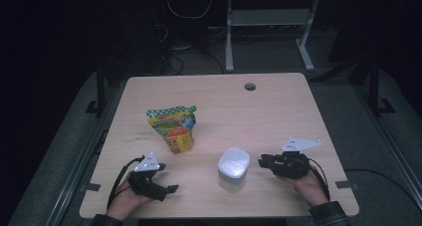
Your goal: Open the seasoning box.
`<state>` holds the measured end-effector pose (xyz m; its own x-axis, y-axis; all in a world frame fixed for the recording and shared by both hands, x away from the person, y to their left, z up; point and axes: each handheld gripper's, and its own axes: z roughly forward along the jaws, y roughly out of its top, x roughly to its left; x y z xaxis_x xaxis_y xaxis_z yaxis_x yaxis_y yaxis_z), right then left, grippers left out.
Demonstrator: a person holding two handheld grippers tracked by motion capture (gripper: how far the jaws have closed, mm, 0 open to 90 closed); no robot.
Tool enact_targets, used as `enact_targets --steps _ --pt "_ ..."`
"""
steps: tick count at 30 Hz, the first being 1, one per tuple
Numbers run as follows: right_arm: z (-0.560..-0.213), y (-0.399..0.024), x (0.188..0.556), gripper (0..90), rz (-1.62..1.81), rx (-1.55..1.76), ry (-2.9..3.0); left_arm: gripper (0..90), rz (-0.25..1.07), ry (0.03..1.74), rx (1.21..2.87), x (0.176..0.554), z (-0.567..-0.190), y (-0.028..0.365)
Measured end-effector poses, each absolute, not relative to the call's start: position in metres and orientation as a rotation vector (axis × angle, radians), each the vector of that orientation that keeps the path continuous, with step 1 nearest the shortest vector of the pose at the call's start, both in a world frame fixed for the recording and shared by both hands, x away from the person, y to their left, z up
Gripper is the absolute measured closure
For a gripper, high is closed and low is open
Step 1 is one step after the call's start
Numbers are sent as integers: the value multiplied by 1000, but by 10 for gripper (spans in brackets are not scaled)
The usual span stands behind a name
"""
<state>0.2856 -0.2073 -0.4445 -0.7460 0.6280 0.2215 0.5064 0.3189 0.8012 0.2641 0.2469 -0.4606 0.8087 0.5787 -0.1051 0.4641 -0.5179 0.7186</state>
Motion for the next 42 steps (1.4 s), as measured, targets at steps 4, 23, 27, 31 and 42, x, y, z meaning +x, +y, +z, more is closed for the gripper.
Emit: enact_targets --steps 4,23,27,31,42 --pt "-440 -212 285 886 1423 1012 2437 116 181 763 2198 265 -459 246" --pt "-408 -209 289 899 1544 854 2429 132 166 768 2207 264 -461 243" --pt "-403 -208 291 899 1564 838 2422 134 172 759 2217 265 -462 243" --pt "-398 -204 292 900 1582 811 2425 137 167 763 2206 265 -461 242" --pt "-385 -193 296 900 1638 752 2411 138 158 726 2181 261 -455 237"
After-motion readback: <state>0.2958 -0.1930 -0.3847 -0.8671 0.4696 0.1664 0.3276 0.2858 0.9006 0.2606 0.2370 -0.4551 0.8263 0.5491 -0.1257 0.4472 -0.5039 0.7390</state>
